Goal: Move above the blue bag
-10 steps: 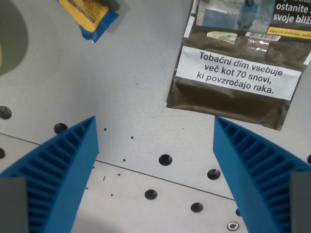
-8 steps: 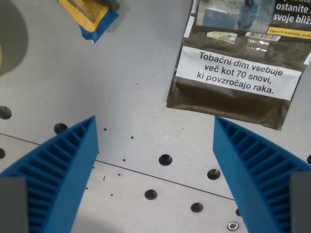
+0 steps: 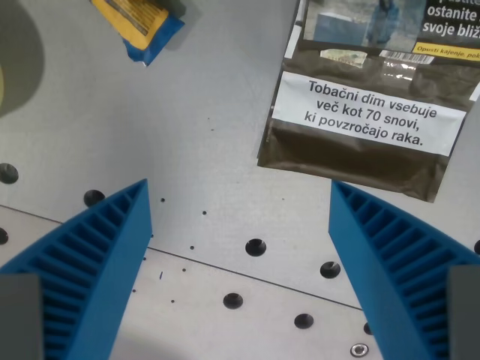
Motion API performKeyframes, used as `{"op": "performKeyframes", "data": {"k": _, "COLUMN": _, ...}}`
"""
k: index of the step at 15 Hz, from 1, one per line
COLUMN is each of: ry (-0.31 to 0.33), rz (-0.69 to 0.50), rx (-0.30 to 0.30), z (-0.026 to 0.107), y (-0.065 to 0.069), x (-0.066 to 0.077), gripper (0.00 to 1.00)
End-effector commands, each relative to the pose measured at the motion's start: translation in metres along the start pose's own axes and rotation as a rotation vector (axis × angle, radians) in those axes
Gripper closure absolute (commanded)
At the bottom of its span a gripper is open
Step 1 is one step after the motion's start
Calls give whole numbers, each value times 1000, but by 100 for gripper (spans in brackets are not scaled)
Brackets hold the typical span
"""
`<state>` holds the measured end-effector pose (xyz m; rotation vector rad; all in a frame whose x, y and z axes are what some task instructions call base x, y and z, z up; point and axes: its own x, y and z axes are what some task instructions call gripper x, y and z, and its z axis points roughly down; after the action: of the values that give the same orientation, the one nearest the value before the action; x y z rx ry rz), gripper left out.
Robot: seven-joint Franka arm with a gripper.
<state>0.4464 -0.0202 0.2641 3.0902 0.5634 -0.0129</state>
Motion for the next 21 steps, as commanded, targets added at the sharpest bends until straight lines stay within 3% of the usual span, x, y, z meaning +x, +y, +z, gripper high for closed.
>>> {"op": "performKeyframes", "data": {"k": 1, "ry": 10, "rz": -73, "rx": 2, "z": 1, "y": -2, "x": 4, "gripper": 0}}
{"op": "performKeyframes", "data": {"k": 9, "ry": 20, "rz": -223, "rx": 18, "z": 14, "y": -15, "x": 19, "gripper": 0}}
{"op": "performKeyframes", "data": {"k": 21, "ry": 28, "rz": -506, "rx": 64, "z": 42, "y": -49, "x": 54, "gripper": 0}}
